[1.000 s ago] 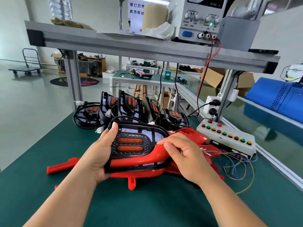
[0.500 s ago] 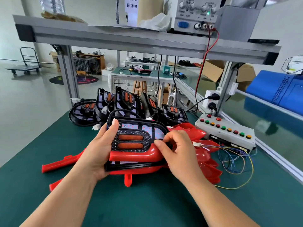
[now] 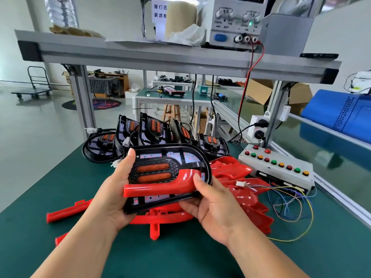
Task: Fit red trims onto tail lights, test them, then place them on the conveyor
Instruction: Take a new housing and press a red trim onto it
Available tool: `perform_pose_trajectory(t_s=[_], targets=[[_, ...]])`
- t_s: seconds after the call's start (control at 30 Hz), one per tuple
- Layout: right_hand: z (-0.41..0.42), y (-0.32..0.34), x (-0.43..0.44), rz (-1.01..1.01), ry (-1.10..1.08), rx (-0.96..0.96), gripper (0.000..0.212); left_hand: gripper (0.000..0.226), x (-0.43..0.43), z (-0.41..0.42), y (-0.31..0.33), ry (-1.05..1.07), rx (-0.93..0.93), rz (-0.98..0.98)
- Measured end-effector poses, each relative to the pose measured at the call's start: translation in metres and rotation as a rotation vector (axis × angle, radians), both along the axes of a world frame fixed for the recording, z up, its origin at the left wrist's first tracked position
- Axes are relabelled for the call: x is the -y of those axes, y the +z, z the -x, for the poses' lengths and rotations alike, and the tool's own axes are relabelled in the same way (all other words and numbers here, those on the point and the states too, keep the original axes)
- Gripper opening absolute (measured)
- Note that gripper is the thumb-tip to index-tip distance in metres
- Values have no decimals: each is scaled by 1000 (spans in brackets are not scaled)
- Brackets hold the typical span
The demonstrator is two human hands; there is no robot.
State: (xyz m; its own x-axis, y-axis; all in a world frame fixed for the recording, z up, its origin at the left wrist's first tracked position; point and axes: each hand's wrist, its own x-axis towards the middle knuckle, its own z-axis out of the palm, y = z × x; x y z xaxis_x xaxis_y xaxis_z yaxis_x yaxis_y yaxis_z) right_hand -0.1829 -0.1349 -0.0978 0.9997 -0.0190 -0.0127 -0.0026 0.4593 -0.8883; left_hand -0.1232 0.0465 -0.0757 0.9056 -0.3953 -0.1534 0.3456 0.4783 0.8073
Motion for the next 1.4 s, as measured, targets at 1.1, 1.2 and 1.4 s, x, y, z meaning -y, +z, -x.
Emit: perform_pose_trajectory(t_s=[1.1,1.2,1.4], targets=[[-2,-6,13,-327,-78,73,47,20,-6,2,-17,327,1153,-1029],[-2,-6,13,-345,-66,83,44,13,-4,2,-17,343,1182,-1016],[-1,-6,14,-365,-45,82,37,20,-7,2,-14,334,1249,-1026]])
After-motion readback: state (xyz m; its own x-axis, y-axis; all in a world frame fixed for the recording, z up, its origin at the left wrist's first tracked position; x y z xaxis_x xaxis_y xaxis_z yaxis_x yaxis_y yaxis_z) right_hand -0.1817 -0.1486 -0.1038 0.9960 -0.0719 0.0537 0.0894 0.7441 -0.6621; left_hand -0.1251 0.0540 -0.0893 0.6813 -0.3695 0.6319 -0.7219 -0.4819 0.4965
